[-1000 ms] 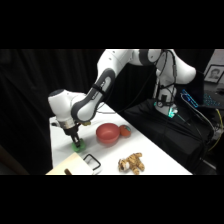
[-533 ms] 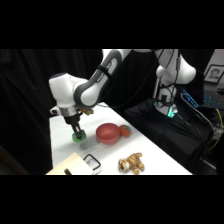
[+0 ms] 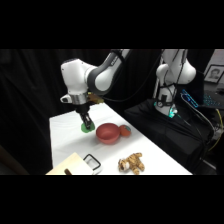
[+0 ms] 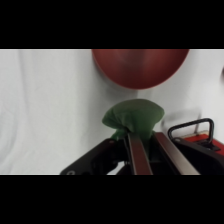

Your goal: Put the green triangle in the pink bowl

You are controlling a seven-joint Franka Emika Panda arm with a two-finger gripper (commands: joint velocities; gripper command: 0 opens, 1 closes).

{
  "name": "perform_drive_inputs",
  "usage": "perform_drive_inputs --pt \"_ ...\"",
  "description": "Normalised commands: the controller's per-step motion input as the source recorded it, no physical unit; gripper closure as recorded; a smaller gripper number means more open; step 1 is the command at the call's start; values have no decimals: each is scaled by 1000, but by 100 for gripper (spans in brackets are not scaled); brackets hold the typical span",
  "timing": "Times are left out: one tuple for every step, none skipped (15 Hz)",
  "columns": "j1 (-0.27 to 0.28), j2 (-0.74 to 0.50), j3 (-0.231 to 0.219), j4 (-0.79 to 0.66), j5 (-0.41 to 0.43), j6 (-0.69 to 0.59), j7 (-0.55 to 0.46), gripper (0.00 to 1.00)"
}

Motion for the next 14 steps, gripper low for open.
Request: perform_drive_inputs --pt "66 -510 -53 -648 66 271 44 94" --pt "74 -460 -54 -604 69 273 48 94" --pt "83 -412 -58 -563 66 277 56 94" --pt "89 -369 -62 -530 60 286 60 94" --pt "86 -335 -62 -511 67 294 47 94" --pt "87 -310 -68 -486 59 299 50 94" --pt "82 -304 -73 -494 59 321 46 94" --pt "80 -290 -80 -486 52 328 43 94" --pt "76 -277 -85 -476 49 336 40 94" --pt "73 -267 -83 -466 53 327 34 94" --pt "70 -264 -79 -464 62 331 27 94" --pt "72 -260 -75 -458 61 335 33 94" --pt "69 -248 -66 -447 73 341 21 94" --pt "67 -224 -62 -414 78 336 18 94"
